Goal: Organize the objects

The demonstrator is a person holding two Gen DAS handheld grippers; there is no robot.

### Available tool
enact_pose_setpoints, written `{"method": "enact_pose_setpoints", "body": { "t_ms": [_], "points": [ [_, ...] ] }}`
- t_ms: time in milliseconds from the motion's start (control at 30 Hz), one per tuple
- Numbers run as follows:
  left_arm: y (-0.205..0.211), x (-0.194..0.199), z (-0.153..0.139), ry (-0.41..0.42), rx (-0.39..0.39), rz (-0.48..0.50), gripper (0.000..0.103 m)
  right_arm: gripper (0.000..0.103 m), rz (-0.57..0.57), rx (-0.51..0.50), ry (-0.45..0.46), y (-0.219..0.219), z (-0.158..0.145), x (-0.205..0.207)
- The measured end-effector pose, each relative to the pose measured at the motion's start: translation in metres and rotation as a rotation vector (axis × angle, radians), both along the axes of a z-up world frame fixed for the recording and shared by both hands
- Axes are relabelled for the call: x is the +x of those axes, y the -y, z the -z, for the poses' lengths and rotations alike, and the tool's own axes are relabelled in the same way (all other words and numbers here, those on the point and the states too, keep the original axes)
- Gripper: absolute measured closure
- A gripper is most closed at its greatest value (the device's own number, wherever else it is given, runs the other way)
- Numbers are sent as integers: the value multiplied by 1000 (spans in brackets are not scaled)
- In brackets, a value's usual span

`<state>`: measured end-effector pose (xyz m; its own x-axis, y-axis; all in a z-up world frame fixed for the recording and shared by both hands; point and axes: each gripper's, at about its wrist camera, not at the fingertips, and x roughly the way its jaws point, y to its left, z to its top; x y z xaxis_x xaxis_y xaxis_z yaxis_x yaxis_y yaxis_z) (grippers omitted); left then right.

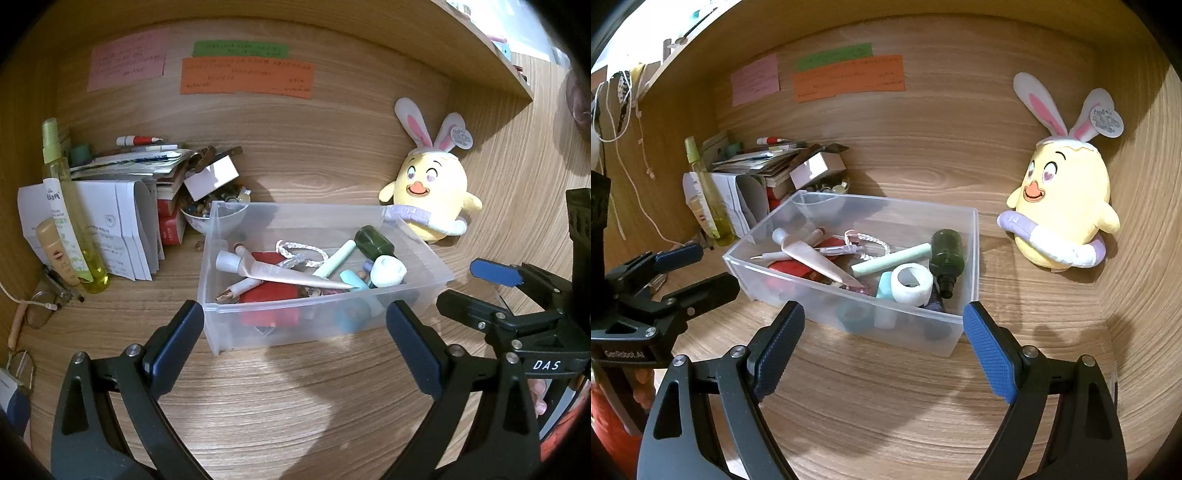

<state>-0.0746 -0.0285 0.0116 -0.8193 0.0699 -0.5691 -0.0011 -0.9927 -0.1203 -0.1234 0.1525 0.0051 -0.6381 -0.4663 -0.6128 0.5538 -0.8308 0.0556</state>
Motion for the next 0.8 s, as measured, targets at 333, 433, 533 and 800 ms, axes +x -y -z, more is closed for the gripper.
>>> {"method": "enact_pose_setpoints", "body": {
  "t_ms": [333,433,533,800],
  "points": [
    [-1,-2,1,2,-15,-2,1,17,3,-8,10,-2,2,-3],
    [-1,-3,1,9,-13,7,1,17,3,-9,10,-2,2,-3],
    [-3,-4,2,16,-13,12,1,17,5,-10,12,-2,2,-4],
    [-5,-3,3,6,-23,16,1,17,10,-16,24,-3,4,-5]
  ]
}}
